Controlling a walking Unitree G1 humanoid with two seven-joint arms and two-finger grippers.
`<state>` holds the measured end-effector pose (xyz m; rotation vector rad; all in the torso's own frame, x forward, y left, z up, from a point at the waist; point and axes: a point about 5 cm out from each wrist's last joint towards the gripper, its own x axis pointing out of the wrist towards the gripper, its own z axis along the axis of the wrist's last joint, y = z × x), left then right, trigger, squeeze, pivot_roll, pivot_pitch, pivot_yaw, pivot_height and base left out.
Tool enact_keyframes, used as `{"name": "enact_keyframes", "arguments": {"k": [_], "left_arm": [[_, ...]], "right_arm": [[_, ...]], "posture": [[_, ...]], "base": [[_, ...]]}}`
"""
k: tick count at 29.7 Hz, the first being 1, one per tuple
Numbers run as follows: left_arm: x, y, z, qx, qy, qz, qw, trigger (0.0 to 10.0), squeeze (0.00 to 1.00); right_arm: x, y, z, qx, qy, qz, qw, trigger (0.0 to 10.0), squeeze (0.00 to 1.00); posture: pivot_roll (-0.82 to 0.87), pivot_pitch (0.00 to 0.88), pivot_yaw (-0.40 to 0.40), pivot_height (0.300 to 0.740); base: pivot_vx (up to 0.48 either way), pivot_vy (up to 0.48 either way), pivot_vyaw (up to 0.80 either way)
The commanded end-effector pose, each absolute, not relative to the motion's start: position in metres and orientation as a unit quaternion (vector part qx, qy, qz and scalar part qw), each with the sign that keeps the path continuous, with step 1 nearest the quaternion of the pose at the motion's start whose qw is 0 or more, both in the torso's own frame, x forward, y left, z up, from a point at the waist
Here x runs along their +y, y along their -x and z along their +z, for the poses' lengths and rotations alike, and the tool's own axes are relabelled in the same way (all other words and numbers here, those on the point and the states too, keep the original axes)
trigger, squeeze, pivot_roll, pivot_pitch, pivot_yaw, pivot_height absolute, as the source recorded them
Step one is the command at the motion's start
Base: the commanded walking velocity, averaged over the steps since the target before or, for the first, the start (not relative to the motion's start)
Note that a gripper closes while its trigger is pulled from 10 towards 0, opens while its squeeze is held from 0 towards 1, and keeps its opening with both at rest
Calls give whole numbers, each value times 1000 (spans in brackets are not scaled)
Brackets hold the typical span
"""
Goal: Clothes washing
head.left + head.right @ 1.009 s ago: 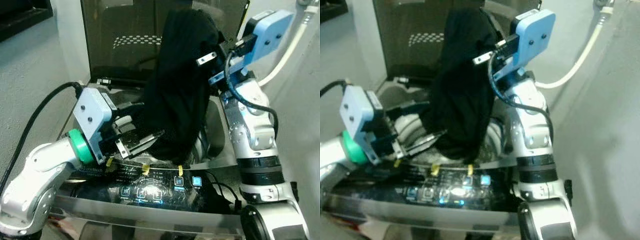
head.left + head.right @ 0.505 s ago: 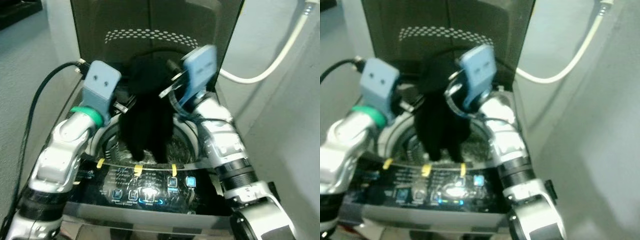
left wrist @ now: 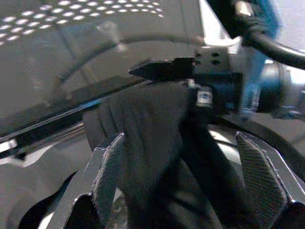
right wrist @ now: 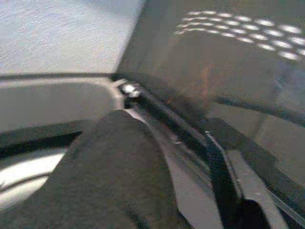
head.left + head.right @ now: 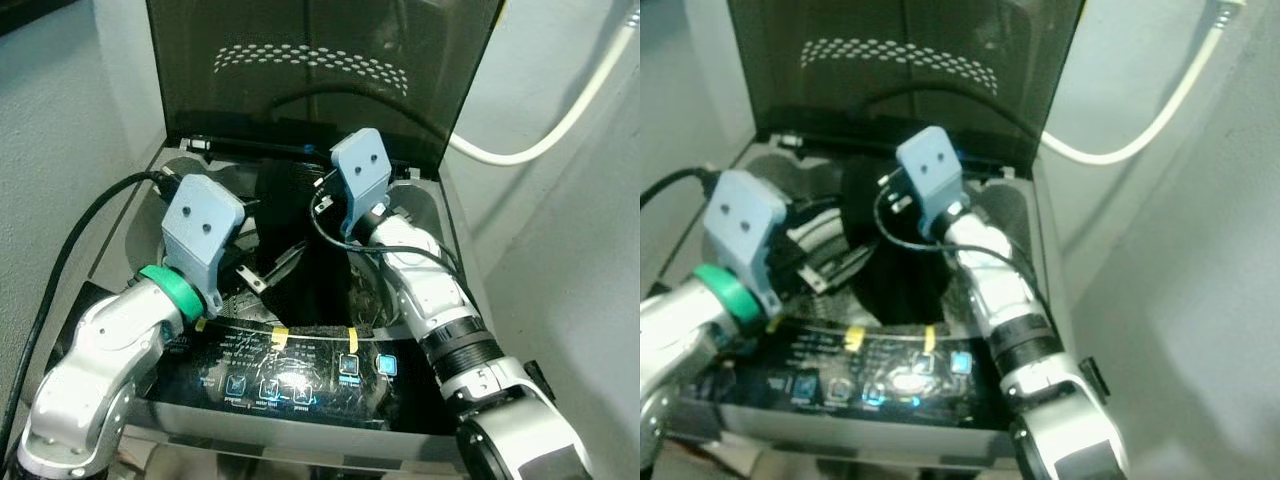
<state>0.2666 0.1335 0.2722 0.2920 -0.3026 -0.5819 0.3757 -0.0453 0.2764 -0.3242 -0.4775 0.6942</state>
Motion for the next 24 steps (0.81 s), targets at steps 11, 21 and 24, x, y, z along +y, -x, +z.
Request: {"name": "enact_keyframes", "arguments": {"k": [11,21,24], "left_arm": [[129,-263,272,-143,-149,-288,935,10000,0],[134,-259,275,-142,-159,-282,935,10000,0],[135,-259,276,-143,-160,-280,936,10000,0]], "right_arm": [[-58,-380,274,-199,339,387,834,10000,384],[-85,-367,277,-198,260,453,830,10000,0],[-92,-358,279,-200,226,482,823,10000,0]], "posture": [[181,88,-67,740],[188,92,-59,740],[189,93,-55,740]], "base": [[0,0,0],[0,0,0],[0,0,0]]}}
